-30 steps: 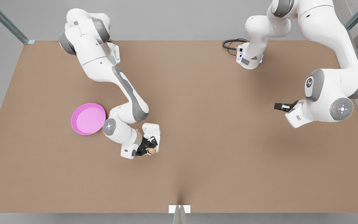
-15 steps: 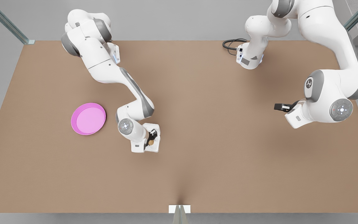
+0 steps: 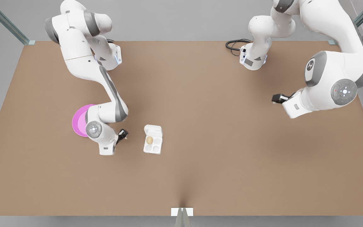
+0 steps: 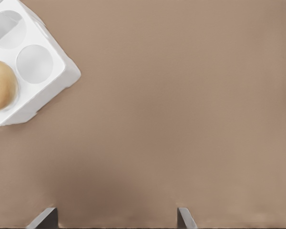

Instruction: Pack egg into the box and close the box lid

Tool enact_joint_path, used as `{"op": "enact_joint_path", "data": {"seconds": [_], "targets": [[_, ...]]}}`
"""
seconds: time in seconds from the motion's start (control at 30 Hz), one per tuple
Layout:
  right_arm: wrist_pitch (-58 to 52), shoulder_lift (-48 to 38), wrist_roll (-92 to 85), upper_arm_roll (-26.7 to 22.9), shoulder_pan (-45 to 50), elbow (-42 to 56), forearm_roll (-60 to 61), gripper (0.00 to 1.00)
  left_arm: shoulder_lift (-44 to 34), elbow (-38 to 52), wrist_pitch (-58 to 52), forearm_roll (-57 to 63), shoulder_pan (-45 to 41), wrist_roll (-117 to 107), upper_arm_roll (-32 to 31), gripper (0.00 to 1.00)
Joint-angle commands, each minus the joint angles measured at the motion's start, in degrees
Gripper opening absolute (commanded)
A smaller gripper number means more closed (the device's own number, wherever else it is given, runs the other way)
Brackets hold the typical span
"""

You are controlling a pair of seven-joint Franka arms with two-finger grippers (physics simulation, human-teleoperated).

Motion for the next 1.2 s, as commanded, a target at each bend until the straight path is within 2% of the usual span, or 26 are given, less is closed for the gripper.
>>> {"op": "enact_joint_path", "data": {"seconds": [0.0, 0.03, 0.07, 0.1, 0.13, 0.17, 0.2, 0.23, 0.27, 0.3, 0.37, 0.47, 0.67, 1.17], "targets": [[0.2, -0.9, 0.0, -0.6, -1.1, 0.0, 0.0, 1.0, 0.1, 0.1, 0.0, -0.3, -0.9, -1.0, -1.2, 1.0], [1.7, -5.1, 0.0, -1.0, -4.9, 0.2, -0.2, 1.0, 0.1, 0.1, 0.0, -0.7, -1.0, -3.2, -5.2, 1.0], [-0.7, -11.1, 2.3, -1.0, -9.5, 0.1, -0.3, 1.0, 1.3, 0.1, 0.6, -0.5, -1.2, -8.3, -11.8, 0.94], [-7.8, -16.2, 15.1, -0.4, -13.9, 2.0, -0.5, 1.0, 3.9, 1.4, 2.0, -0.5, -2.0, -18.0, -18.7, 0.51], [-17.7, -21.0, 21.4, 1.0, -16.8, 3.0, -0.7, 1.0, 8.0, 3.4, 3.3, -0.6, -6.4, -28.6, -20.7, 0.22], [-23.7, -23.2, 23.6, 0.9, -17.9, 4.7, -1.6, 1.0, 12.3, 5.2, 7.3, -0.1, -12.5, -33.9, -20.6, 0.25], [-36.2, -25.9, 32.7, 1.1, -18.2, 6.6, -3.1, 1.0, 16.7, 5.6, 15.0, 0.9, -18.7, -39.2, -20.3, 0.25], [-41.1, -27.0, 32.9, 1.0, -18.6, 7.5, -3.3, 1.0, 20.9, 7.5, 20.3, 1.7, -21.7, -43.4, -20.2, 0.21], [-42.0, -22.2, 33.1, 1.0, -18.8, 13.5, -3.2, 1.0, 24.3, 8.7, 26.8, 2.4, -23.2, -44.2, -20.2, 0.21], [-41.8, -19.2, 33.2, 1.0, -18.7, 16.9, -2.6, 1.0, 26.2, 8.6, 29.9, 2.4, -23.3, -44.2, -20.2, 0.21], [-40.6, -19.1, 33.3, 1.2, -18.6, 17.6, -1.8, 1.0, 30.3, 8.8, 34.7, 4.0, -25.1, -44.2, -19.9, 0.21], [-39.6, -19.1, 33.2, 1.2, -18.1, 17.7, -1.6, 1.0, 31.8, 7.3, 35.1, 6.5, -27.1, -44.6, -20.0, 0.21], [-37.8, -18.9, 33.3, 1.2, -18.0, 17.2, -0.9, 1.0, 37.9, 9.9, 49.7, 6.7, -29.1, -47.0, -19.9, 0.21], [-37.8, -18.9, 33.1, 1.1, -18.6, 17.1, -0.8, 1.0, 41.4, 10.1, 63.7, 6.8, -28.9, -47.1, -18.5, 0.21]]}}
